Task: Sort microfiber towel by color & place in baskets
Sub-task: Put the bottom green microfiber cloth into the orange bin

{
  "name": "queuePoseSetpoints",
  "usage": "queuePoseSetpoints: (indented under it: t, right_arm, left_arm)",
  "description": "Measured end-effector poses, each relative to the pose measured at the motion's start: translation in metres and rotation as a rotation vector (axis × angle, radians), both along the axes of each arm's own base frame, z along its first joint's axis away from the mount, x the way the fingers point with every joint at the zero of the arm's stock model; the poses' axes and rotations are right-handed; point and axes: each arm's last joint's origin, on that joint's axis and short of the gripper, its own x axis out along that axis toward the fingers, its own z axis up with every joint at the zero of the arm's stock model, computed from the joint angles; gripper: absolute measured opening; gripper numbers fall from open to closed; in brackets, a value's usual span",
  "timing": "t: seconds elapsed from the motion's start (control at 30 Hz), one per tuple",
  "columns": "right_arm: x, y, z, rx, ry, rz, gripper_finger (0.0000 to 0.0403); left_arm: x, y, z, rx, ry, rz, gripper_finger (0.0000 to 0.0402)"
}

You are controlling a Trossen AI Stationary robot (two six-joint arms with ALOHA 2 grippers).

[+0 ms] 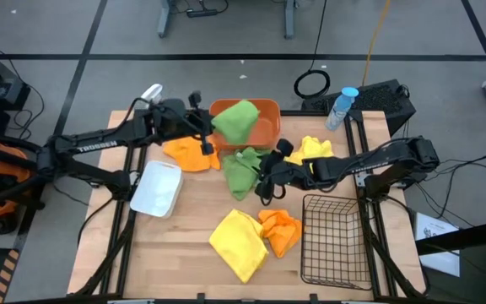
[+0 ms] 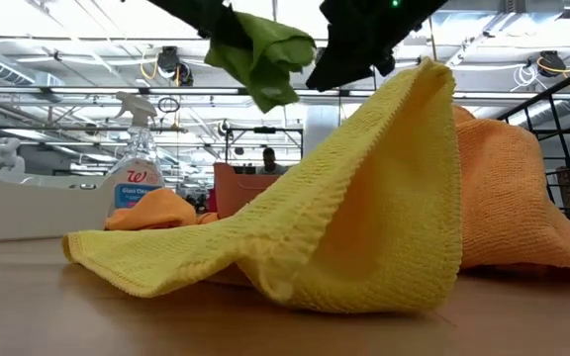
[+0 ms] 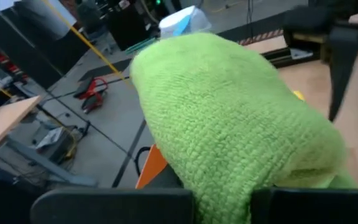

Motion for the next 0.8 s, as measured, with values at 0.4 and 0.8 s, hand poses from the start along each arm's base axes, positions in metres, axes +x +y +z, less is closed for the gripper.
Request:
queuePoseSetpoints:
  t: [0.4,0.8]
  right_arm:
    - [-0.006,0.014,-0.007,-0.081,0.060,0.006,0.0150]
    - [-0.055,0.019,0.019,-0.162,0.106,-0.161,0.0150]
  left_arm:
    - [0.032,0.043,-0.014,-0.069,0.033,0.094,0.0011]
    - [0.054,0.068,-0.053,-0.249,0.173,0.186,0.0012]
